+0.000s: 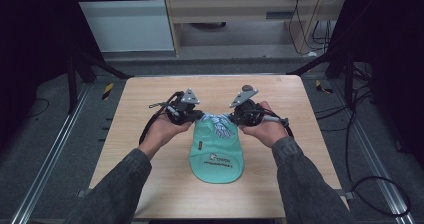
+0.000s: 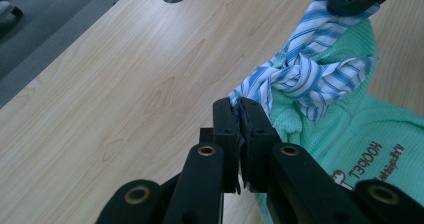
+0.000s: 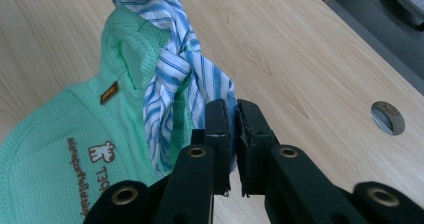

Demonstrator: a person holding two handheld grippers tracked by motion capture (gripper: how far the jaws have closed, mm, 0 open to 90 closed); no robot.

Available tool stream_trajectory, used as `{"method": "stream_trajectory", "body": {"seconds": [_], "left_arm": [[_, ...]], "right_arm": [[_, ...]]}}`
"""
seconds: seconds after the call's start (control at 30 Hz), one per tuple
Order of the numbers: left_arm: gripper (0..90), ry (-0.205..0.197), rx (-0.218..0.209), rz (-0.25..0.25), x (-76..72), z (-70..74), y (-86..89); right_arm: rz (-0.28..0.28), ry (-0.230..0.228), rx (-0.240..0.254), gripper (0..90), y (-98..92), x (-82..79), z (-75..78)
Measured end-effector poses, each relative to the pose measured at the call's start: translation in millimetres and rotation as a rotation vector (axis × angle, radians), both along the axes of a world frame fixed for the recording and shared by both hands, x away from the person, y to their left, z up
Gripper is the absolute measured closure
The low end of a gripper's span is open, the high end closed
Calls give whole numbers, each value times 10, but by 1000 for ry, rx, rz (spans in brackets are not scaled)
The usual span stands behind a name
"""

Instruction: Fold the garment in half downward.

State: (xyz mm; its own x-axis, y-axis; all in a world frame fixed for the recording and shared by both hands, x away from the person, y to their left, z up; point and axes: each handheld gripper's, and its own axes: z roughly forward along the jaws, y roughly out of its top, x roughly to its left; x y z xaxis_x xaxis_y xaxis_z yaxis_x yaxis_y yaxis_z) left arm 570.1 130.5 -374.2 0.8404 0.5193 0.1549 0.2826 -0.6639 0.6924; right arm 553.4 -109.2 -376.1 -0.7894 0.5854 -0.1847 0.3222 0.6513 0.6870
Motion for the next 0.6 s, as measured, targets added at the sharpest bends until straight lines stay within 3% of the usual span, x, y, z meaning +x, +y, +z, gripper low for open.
{"method": "stream_trajectory", "body": {"seconds": [0.1,0.17,0.37,0.6], "left_arm": [[870,-24,18,-15,-88,8,11],[870,-10,28,-16,-96,-4,22],[870,2,36,-13,-66,31,15],[870,-19,53,1,-42,151,-1]], "right_arm": [[14,-18,-15,844,27,-58,20],[16,-13,-18,844,38,-69,13],[14,-2,-38,844,68,-33,9],[11,-16,-54,843,110,-20,103]]}}
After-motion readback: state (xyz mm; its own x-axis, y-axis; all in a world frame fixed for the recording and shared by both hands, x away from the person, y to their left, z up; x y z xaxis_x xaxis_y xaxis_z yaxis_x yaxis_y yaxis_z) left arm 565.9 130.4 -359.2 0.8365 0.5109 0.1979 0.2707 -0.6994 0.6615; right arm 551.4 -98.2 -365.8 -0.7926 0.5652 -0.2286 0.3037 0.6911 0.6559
